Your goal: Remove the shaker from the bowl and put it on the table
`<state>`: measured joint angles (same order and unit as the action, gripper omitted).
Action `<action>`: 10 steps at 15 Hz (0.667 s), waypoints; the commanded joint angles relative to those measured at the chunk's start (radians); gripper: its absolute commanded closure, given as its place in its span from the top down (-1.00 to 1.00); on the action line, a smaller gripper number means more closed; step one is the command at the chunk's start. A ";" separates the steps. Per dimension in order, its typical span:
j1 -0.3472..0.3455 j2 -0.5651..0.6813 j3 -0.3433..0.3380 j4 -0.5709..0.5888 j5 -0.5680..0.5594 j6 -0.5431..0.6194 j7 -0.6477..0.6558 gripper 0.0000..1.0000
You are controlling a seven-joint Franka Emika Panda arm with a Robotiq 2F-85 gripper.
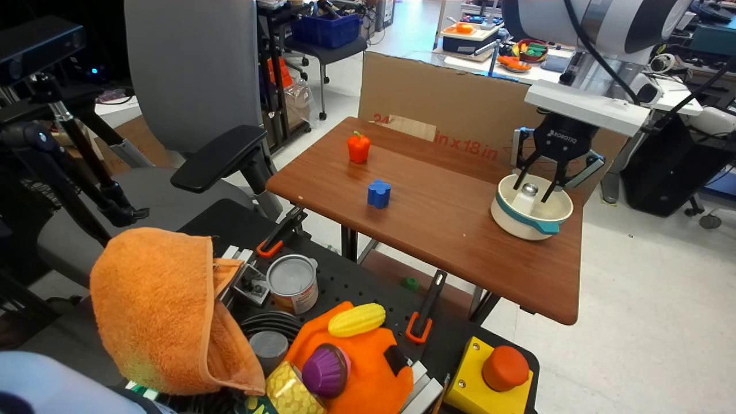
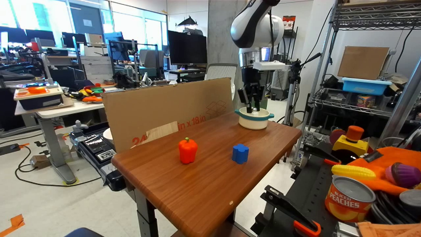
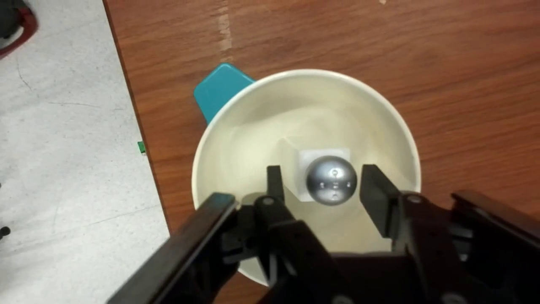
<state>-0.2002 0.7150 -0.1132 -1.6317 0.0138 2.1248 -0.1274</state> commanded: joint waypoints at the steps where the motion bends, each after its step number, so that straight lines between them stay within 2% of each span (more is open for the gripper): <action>1: -0.010 0.024 0.008 0.056 0.005 -0.078 0.013 -0.63; 3: -0.014 0.029 0.007 0.072 0.009 -0.116 0.019 -0.88; 7: -0.019 -0.025 0.005 0.057 0.008 -0.165 0.018 -0.85; 10: -0.001 -0.143 -0.007 -0.017 -0.011 -0.152 0.031 -0.85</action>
<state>-0.2086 0.6884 -0.1166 -1.5854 0.0131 1.9929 -0.1086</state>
